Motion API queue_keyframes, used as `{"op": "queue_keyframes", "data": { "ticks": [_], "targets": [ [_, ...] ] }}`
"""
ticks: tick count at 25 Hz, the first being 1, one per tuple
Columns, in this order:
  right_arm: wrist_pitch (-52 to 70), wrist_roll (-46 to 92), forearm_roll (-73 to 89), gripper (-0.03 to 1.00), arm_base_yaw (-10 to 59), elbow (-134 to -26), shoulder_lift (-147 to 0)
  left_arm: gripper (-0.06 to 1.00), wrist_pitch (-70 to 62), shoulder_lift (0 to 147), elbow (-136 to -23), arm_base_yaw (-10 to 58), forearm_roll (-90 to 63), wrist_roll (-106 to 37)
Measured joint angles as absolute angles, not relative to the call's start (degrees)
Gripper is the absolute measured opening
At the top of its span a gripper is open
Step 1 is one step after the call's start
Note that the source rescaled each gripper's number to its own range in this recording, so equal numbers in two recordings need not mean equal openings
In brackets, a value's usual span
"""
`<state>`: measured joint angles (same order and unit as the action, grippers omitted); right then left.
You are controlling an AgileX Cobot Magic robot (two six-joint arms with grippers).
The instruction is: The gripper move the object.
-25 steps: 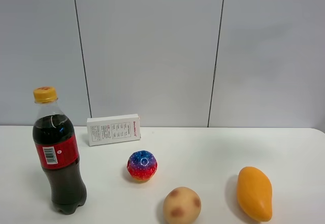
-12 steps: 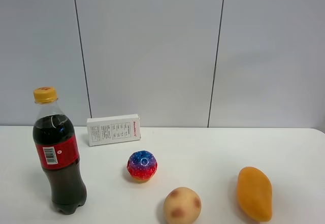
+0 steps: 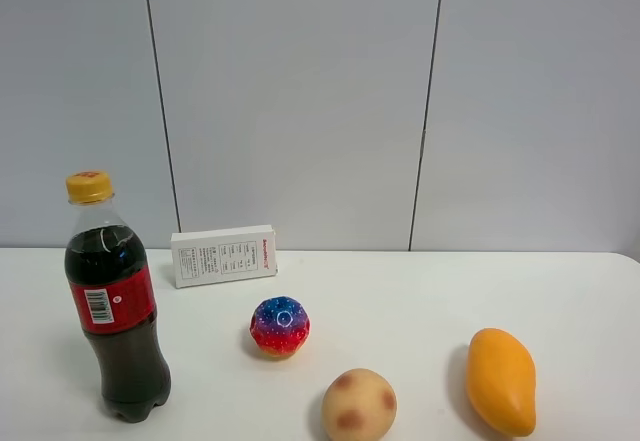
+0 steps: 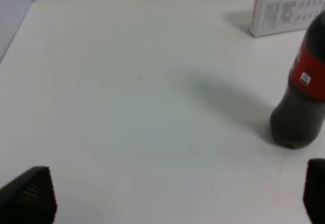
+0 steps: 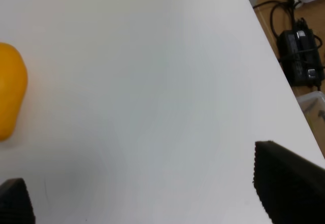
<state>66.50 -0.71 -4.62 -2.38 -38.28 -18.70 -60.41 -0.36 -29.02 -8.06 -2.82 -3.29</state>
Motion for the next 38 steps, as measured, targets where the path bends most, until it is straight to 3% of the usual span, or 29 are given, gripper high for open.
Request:
{"op": "queue_keyframes", "data": {
  "ticks": [11,38],
  "targets": [
    [69.07,-0.71,-4.29,0.87,-2.38,-31.57,-9.28,1.0,-60.41,-0.36,-29.02,-8.06,-2.82,-3.29],
    [61.39,3.86,1.93,0.87,-1.64,-28.7,-3.01,1.0,-60.41,-0.36,-29.02,-8.06,-2.82,-3.29]
  ]
}}
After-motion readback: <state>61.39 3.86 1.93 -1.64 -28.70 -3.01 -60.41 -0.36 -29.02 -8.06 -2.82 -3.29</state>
